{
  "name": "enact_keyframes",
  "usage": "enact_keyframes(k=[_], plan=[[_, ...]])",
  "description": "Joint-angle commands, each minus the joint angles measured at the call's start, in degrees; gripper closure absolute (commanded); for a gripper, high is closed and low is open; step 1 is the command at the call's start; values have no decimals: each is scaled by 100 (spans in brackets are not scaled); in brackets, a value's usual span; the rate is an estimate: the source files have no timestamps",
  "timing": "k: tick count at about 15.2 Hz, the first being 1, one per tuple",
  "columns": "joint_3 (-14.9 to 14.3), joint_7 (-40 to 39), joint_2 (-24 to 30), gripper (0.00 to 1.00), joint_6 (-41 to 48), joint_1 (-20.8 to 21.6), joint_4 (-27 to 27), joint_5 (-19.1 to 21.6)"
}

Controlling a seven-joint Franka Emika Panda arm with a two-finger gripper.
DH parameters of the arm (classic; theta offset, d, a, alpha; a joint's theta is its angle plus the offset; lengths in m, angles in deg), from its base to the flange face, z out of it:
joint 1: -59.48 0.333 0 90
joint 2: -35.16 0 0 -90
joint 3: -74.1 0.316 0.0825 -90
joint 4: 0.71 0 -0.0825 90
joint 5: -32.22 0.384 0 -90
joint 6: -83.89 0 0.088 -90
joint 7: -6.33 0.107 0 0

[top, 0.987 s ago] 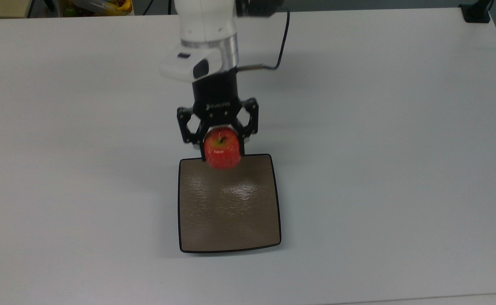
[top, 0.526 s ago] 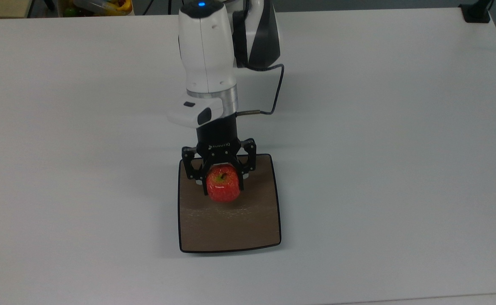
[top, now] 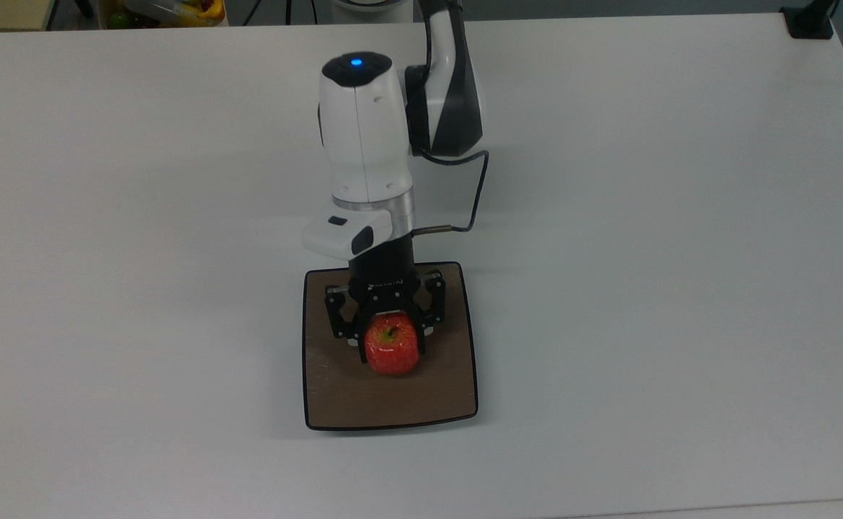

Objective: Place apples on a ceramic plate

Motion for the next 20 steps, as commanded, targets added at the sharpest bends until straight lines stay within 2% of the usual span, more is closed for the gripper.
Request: enact_keyframes(k=[1, 2, 3, 4, 5, 9, 11, 12, 18, 20], plan=[[-24, -52, -197, 76, -118, 70, -222, 52], [-33, -26, -197, 67, -127, 70, -213, 52], [-24, 27, -197, 50, -127, 78, -204, 52], [-33, 88, -188, 20, -127, 87, -187, 43], [-33, 106, -188, 0, -119, 131, -178, 17], [-33, 124, 74, 0, -66, 131, -117, 16], [-33, 124, 425, 0, -40, 166, 224, 16], [-33, 202, 810, 0, 108, 166, 461, 25], [-261, 537, 2630, 0, 2953, 158, 587, 16], [-323, 633, 3333, 0, 4209, 140, 569, 16]])
